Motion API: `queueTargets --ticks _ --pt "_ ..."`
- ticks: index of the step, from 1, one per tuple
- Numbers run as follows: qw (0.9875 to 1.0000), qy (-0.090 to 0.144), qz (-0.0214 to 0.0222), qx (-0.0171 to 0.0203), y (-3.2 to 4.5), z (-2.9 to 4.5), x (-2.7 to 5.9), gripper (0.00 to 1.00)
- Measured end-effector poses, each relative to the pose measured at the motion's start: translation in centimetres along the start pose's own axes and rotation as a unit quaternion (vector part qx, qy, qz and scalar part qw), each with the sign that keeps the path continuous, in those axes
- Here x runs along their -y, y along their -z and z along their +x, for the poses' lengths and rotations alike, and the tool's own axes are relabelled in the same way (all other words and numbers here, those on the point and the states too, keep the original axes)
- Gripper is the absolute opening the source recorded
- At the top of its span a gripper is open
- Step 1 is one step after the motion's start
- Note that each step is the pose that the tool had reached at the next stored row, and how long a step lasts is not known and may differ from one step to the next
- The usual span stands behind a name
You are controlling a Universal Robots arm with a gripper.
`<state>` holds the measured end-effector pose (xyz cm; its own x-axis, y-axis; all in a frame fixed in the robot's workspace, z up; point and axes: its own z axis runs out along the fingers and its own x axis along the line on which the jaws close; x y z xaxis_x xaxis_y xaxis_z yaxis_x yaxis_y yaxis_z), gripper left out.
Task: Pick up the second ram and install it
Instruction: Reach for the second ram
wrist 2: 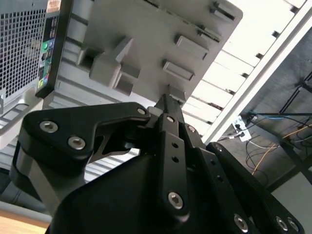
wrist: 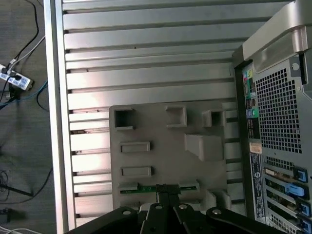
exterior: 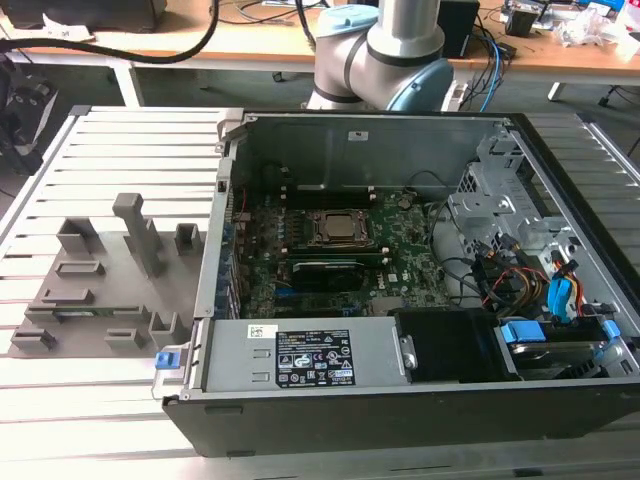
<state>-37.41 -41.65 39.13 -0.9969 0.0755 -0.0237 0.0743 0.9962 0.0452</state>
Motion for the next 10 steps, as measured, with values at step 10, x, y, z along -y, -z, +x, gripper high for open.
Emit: queueTargets --ticks 10 --pt "1.0000 0.000 0.0001 -0.0014 -0.11 -0.90 1.75 0.11"
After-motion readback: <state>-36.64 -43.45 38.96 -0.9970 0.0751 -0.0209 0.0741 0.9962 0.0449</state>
